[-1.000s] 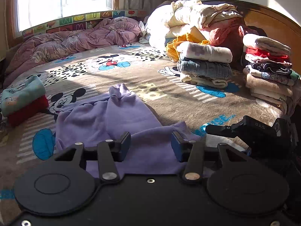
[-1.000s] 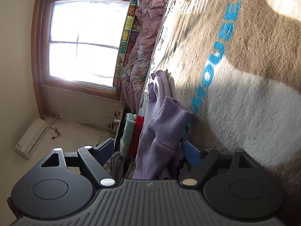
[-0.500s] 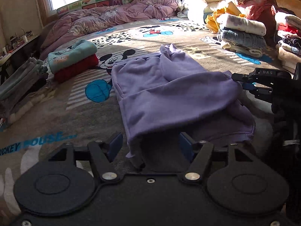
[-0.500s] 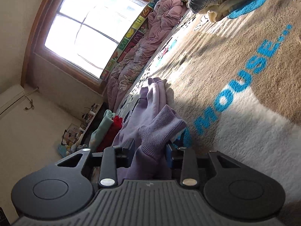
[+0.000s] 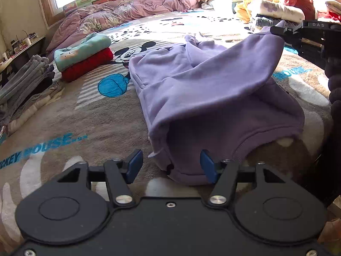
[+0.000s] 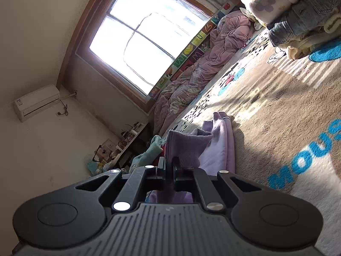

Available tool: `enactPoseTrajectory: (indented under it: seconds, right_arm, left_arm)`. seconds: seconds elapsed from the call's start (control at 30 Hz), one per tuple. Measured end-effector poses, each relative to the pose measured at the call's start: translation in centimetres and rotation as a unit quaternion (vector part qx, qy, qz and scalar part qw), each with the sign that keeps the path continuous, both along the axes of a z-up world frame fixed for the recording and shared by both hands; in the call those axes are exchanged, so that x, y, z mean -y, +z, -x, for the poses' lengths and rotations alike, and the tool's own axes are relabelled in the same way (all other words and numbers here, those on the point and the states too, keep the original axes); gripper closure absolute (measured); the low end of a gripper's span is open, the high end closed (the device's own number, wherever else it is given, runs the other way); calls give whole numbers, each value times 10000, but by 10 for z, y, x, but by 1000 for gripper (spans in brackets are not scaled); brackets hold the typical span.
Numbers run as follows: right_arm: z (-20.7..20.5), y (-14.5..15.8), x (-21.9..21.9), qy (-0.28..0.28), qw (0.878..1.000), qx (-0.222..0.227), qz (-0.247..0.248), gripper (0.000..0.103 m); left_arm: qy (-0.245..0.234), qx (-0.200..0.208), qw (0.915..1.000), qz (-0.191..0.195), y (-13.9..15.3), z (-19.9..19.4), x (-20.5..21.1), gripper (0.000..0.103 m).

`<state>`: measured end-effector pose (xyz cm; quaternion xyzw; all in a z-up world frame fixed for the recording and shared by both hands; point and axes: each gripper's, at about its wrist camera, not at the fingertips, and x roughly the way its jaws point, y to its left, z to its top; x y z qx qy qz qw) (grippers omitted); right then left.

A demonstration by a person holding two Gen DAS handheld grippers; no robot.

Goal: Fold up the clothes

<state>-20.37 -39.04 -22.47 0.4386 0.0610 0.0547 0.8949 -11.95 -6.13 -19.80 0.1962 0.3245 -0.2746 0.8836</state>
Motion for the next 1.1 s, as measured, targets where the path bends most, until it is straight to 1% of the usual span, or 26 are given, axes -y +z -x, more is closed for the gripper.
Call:
enactPoseTrajectory:
  seconds: [0.07,0.1,0.13,0.17,0.27,0.33,0.43,0.63,0.77,0.83,0.87,0.9,0.93,1.03,1.07,1.1]
  right_arm:
    - [2,4,1,10,10000,91,-13,95]
    - [3,6,1,15,9999,137,-19,95]
    - [4,8,2,20,9998,183,-25,95]
    - [5,10,2,17,9997,237,-24,95]
    - [14,17,2,-11,9993,382,33,95]
    - [22,15,5,-95,9994,345,1,96]
    - [34,12,10,-221,9993,289,-46,96]
    - [58,6,18,-472,9986,177,-141,96]
    - [67,-1,23,-616,9979,55,-206,97]
    - [68,-6,24,-674,9974,-36,-241,97]
    - [68,-9,25,-703,9972,-82,-258,97]
    - [69,-12,26,-732,9969,-128,-275,97]
    - [69,-14,26,-761,9965,-173,-292,97]
    - [69,-17,29,-767,9963,-213,-325,97]
    - [69,-18,30,-768,9962,-218,-349,97]
    - [69,-19,31,-769,9961,-222,-374,97]
  left_arm:
    - [-42,67,10000,-21,1,0,0,55]
    - [-63,100,9999,-31,1,1,0,62]
    - [-15,139,9999,-15,2,-1,-2,66]
    - [57,158,9999,11,3,-3,-3,68]
    - [103,152,9998,25,-1,-8,-2,70]
    - [40,181,9998,-46,-5,-6,1,82]
    - [-87,238,9995,-164,-10,-1,6,89]
    - [-380,381,9971,-541,-21,7,16,91]
    - [-595,576,9929,-850,-33,14,22,91]
    - [-695,600,9919,-881,-33,16,23,91]
    - [-768,583,9915,-873,-32,17,23,91]
    - [-827,529,9917,-829,-30,18,22,88]
    - [-887,462,9922,-743,-25,18,19,87]
    - [-1019,240,9940,-322,-1,16,3,85]
    - [-1008,242,9945,-164,9,15,-4,85]
    - [-1014,252,9944,-126,15,14,-8,85]
